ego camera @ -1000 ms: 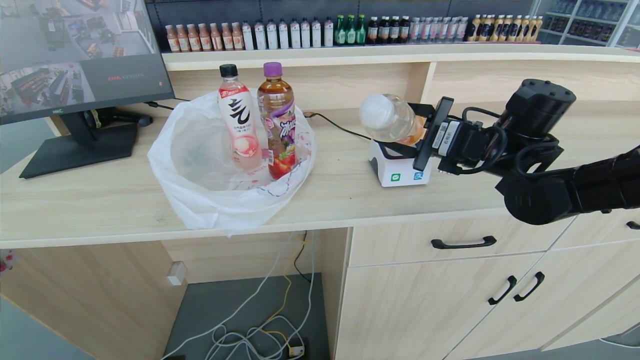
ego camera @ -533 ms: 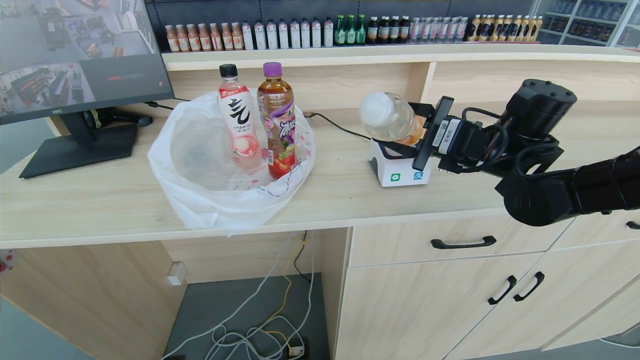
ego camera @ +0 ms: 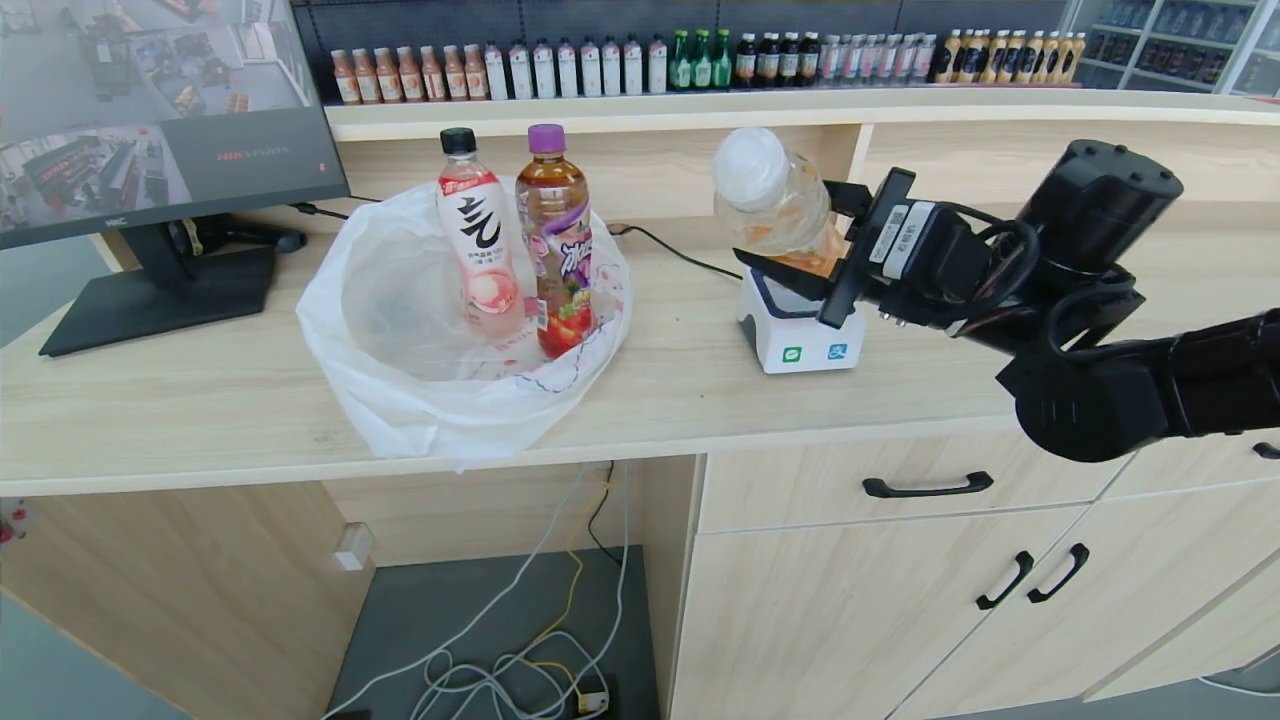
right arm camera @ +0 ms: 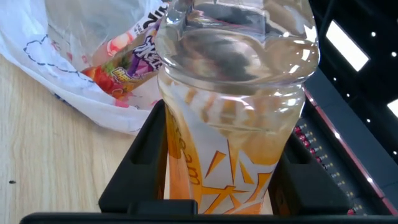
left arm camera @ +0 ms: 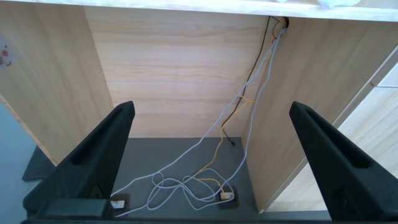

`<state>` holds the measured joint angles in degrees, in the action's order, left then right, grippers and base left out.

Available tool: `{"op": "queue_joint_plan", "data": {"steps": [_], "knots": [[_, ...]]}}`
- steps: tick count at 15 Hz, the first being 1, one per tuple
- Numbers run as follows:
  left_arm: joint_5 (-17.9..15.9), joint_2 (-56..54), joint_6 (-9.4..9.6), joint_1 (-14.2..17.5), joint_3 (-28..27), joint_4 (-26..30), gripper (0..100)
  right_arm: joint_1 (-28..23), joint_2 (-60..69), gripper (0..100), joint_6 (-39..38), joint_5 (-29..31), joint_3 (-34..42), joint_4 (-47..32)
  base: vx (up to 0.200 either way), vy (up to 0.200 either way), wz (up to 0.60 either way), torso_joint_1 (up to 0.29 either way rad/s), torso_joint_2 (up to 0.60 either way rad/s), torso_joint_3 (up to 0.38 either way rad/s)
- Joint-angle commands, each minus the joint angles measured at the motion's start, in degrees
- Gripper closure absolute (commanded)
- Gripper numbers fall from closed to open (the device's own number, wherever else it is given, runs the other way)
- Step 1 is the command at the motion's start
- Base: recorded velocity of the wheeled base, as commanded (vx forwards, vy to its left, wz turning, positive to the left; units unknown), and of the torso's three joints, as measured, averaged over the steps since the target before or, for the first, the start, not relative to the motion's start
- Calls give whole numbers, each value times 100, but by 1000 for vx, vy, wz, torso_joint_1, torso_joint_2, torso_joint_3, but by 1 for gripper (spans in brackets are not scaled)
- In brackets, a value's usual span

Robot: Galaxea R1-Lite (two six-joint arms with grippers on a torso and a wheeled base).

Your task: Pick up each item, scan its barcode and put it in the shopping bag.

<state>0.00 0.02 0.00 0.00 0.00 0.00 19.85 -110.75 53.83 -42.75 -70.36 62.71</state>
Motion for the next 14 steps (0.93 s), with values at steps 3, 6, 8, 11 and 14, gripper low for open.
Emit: {"op": "queue_joint_plan", "data": {"steps": [3,6,8,11,14], "knots": [[0,-2,0,-9,0,0,0,142,476,100,-611,329,735,769,0,0,0,0,0,0],[9,-2,0,0,0,0,0,160,1003,100,-971,434,1367,936,0,0,0,0,0,0],[0,-2,0,0,0,0,0,160,1363,100,-1323,698,1701,927,0,0,0,0,0,0],[0,-2,0,0,0,0,0,151,1715,100,-1753,768,1842,919,0,0,0,0,0,0],[9,-2,0,0,0,0,0,169,2093,100,-2720,1138,2062,883,0,0,0,0,0,0]]}}
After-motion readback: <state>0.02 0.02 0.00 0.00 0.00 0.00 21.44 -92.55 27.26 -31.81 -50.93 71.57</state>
